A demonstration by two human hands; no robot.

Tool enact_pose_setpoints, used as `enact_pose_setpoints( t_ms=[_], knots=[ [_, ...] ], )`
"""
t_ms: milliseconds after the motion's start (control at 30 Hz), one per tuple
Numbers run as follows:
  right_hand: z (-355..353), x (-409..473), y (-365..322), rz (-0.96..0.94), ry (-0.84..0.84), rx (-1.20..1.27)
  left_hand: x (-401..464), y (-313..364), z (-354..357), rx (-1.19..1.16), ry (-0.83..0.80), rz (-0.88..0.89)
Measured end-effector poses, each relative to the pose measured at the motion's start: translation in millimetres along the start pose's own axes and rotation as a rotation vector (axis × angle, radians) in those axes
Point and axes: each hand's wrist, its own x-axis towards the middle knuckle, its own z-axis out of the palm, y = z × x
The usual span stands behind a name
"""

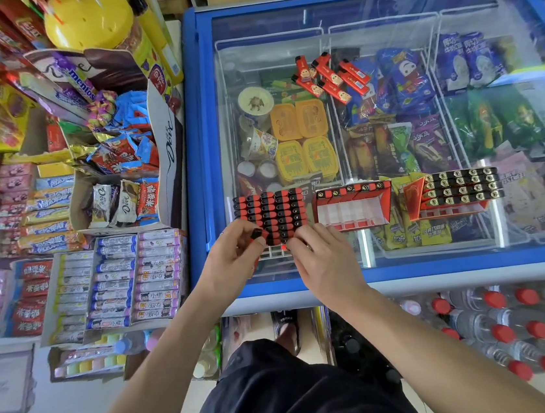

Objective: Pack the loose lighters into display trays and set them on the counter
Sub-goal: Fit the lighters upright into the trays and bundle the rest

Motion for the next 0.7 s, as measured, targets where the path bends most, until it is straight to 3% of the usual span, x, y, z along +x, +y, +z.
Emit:
enact_pose_setpoints(
  t_ms=[133,267,433,700],
  knots=[
    [-1.2,1.8,-0.9,-0.024,0.016,-0.012,-3.9,-8.5,-7.3,0.367,0.024,0.231],
    [-2.1,1.0,0.6,-0.050,0.010,-0.009,-2.8,-18.6,-12.5,0.573,0.058,0.377],
    [-1.3,-1.6,1.1,-0.054,0.005,-0.019,1.1,-26.4,-9.9,0.730,0.069,0.598],
    [1.7,-3.0,-0.7,-0.044,-0.028,-0.053,8.7,-42.2,0.7,0.744,0.068,0.661]
  ],
)
